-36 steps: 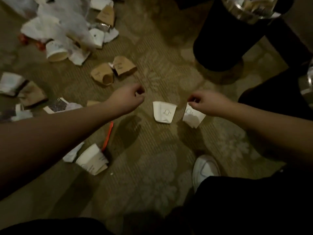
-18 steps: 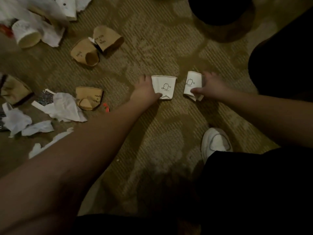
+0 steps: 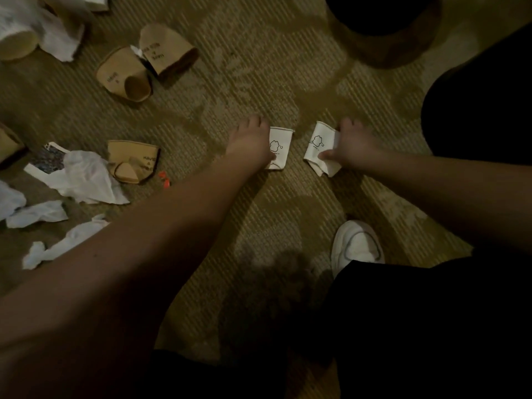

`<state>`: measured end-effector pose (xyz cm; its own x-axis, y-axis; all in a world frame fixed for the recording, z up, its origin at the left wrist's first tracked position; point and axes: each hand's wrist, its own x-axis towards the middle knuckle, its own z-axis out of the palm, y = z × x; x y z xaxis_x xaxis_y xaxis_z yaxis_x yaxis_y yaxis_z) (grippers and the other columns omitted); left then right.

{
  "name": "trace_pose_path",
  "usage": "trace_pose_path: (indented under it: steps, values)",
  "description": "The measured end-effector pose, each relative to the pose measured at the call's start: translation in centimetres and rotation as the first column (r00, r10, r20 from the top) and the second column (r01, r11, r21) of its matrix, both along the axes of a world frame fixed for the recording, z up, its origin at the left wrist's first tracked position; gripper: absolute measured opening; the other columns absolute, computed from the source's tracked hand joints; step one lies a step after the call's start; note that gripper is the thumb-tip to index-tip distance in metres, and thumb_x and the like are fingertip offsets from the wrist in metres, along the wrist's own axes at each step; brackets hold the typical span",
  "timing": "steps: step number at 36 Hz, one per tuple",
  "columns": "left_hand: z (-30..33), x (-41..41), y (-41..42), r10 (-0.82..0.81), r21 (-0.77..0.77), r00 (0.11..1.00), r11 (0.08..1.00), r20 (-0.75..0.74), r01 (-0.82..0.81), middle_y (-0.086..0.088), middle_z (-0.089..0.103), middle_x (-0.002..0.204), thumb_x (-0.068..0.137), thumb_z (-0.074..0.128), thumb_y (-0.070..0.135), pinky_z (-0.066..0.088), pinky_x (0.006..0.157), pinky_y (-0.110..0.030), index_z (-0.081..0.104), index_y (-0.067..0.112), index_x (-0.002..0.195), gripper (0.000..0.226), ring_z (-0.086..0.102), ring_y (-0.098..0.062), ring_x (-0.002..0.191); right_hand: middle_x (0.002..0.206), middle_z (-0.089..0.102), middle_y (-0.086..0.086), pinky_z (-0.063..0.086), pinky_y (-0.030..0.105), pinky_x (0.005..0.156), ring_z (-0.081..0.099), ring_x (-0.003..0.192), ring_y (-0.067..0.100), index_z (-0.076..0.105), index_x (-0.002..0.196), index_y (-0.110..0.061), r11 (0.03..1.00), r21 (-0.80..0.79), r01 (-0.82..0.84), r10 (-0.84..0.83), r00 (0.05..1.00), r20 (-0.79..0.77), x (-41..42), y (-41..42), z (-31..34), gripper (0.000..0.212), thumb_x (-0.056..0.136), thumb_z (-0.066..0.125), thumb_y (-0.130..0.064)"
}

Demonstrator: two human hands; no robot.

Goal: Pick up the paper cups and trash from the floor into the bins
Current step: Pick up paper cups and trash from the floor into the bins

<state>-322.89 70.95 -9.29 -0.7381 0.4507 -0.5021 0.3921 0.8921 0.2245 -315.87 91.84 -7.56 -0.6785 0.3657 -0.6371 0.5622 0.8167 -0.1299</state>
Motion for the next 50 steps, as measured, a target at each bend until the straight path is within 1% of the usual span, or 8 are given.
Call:
trace_pose_path:
  steps: [4, 11, 19, 31, 36, 41, 45, 50]
  values:
    - [0.1, 0.2, 0.2, -0.023, -0.034, 0.999, 0.999, -0.05, 0.021, -0.014, 0.035, 0.15, 0.084, 0.074, 0.041, 0.029, 0.111, -0.045, 0.036, 0.007, 0.146, 0.08, 0.035, -0.035, 0.136, 0.132, 0.055, 0.007, 0.046, 0.038, 0.084, 0.057, 0.115, 0.028, 0.042, 0.133, -0.014, 0.985, -0.12, 0.127, -0.133, 0.99, -0.041, 0.6, 0.2, -0.3, 0.076, 0.075, 0.084, -0.042]
    - [0.4, 0.8, -1.0, 0.125, -0.065, 0.992, 0.99, 0.007, -0.124, -0.013, 0.037, 0.148, 0.082, 0.074, 0.047, 0.025, 0.113, -0.046, 0.044, 0.013, 0.141, 0.074, 0.03, -0.032, 0.14, 0.135, 0.054, 0.01, 0.044, 0.036, 0.083, 0.056, 0.118, 0.029, 0.042, 0.137, -0.01, 0.969, -0.142, 0.201, -0.208, 0.978, -0.035, 1.2, -0.2, -0.2, 0.074, 0.081, 0.08, -0.039]
    - [4.3, 0.2, -5.4, 0.319, 0.139, 0.868, 0.908, 0.381, -0.395, -0.005, 0.065, 0.119, 0.096, 0.06, 0.027, 0.051, 0.079, -0.032, 0.059, 0.019, 0.133, 0.037, 0.062, -0.021, 0.105, 0.131, 0.056, 0.01, 0.044, 0.036, 0.075, 0.054, 0.102, 0.021, 0.045, 0.136, -0.013, 0.985, -0.157, 0.072, -0.083, 0.994, -0.069, 0.1, -2.4, 2.9, 0.055, 0.093, 0.066, -0.04]
    - [14.1, 2.7, -21.1, 0.586, 0.151, 0.689, 0.705, 0.425, -0.693, 0.004, 0.063, 0.109, 0.095, 0.064, 0.021, 0.049, 0.067, -0.021, 0.058, 0.023, 0.132, 0.037, 0.06, -0.005, 0.086, 0.113, 0.06, -0.001, 0.049, 0.037, 0.084, 0.06, 0.104, 0.022, 0.056, 0.128, -0.022, 0.805, -0.448, -0.389, 0.349, 0.921, -0.173, -5.6, -16.9, 9.9, 0.038, 0.094, 0.066, -0.035]
    - [15.0, 7.8, -29.7, 0.729, 0.047, 0.537, 0.574, 0.425, -0.817, 0.002, 0.067, 0.113, 0.09, 0.071, 0.022, 0.053, 0.078, -0.029, 0.063, 0.025, 0.125, 0.036, 0.064, -0.013, 0.096, 0.119, 0.059, 0.003, 0.045, 0.034, 0.072, 0.055, 0.1, 0.02, 0.054, 0.131, -0.023, 0.657, -0.343, -0.671, 0.679, 0.725, -0.115, -6.4, -22.3, 11.4, 0.045, 0.092, 0.065, -0.043]
    - [13.3, 13.9, -34.3, 0.79, -0.057, 0.383, 0.463, 0.478, -0.885, 0.003, 0.064, 0.11, 0.087, 0.074, 0.025, 0.05, 0.08, -0.031, 0.062, 0.023, 0.127, 0.042, 0.061, -0.012, 0.094, 0.126, 0.055, 0.002, 0.04, 0.032, 0.083, 0.053, 0.105, 0.019, 0.044, 0.144, -0.024, 0.426, -0.268, -0.864, 0.903, 0.423, 0.072, -6.1, -26.4, 11.5, 0.056, 0.095, 0.061, -0.044]
    - [10.4, 16.2, -34.4, 0.747, -0.051, 0.479, 0.561, 0.46, -0.826, 0.004, 0.063, 0.112, 0.086, 0.075, 0.032, 0.05, 0.089, -0.032, 0.065, 0.022, 0.124, 0.04, 0.059, -0.013, 0.099, 0.107, 0.059, -0.001, 0.041, 0.031, 0.075, 0.052, 0.086, 0.013, 0.053, 0.109, -0.028, 0.146, -0.254, -0.956, 0.977, 0.099, 0.187, -5.7, -28.5, 9.9, 0.016, 0.097, 0.06, -0.036]
    - [6.3, 15.2, -32.5, 0.633, 0.065, 0.691, 0.719, 0.349, -0.692, -0.004, 0.047, 0.137, 0.086, 0.075, 0.035, 0.038, 0.099, -0.029, 0.067, 0.019, 0.117, 0.036, 0.046, -0.02, 0.123, 0.123, 0.061, 0.0, 0.037, 0.028, 0.076, 0.049, 0.093, 0.012, 0.05, 0.139, -0.028, 0.007, -0.239, -0.971, 0.973, -0.048, 0.226, -5.4, -30.2, 8.1, 0.042, 0.098, 0.059, -0.034]
